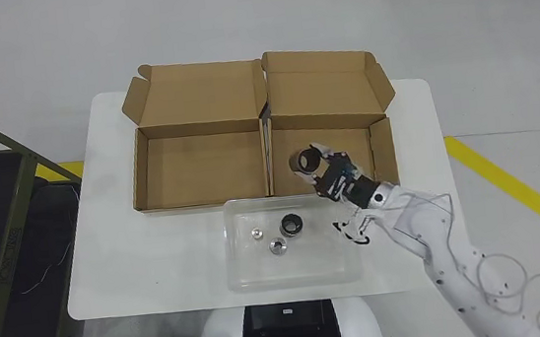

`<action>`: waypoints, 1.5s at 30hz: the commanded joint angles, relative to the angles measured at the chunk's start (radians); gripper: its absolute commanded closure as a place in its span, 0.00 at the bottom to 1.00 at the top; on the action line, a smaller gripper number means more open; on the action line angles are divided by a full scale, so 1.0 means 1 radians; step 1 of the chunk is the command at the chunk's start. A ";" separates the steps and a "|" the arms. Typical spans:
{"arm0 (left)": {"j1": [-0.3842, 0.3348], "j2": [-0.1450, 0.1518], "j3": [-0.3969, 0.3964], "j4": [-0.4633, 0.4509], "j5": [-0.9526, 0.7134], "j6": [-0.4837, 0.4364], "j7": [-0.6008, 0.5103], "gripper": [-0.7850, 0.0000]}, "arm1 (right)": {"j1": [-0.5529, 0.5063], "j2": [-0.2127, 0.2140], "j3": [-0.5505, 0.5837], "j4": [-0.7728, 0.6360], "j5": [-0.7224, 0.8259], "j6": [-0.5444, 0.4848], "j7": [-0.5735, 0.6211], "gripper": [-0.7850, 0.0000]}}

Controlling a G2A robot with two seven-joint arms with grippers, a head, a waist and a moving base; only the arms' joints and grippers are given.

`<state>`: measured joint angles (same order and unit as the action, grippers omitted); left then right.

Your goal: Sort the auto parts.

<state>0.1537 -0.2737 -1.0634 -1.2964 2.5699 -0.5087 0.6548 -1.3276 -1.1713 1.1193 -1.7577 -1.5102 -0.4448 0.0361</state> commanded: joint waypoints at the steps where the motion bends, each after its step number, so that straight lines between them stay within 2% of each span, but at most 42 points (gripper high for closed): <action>1: 0.000 0.000 0.000 0.000 0.000 0.000 0.000 0.00 | 0.015 -0.002 -0.007 0.022 0.010 -0.004 0.022 1.00; 9: 0.000 0.000 0.000 0.000 0.000 0.000 0.000 0.00 | 0.088 -0.016 -0.038 0.143 0.078 -0.020 0.110 1.00; 23: 0.000 0.000 0.000 0.000 0.000 0.000 0.000 0.00 | 0.220 -0.046 -0.102 0.295 0.195 -0.044 0.187 1.00; 39: 0.000 0.000 0.000 0.000 0.000 0.000 0.000 0.00 | 0.308 -0.073 -0.167 0.436 0.186 -0.035 0.184 1.00; 42: 0.000 0.000 0.000 0.000 0.000 0.000 0.000 0.00 | 0.315 -0.077 -0.173 0.449 0.188 -0.034 0.182 0.95; 45: 0.000 0.000 0.000 0.000 0.000 0.000 0.000 0.00 | 0.321 -0.080 -0.179 0.458 0.188 -0.031 0.181 0.82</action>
<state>0.1537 -0.2737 -1.0634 -1.2964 2.5699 -0.5087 0.6548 -1.0080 -1.2506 0.9421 -1.3024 -1.3224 -0.4773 0.2174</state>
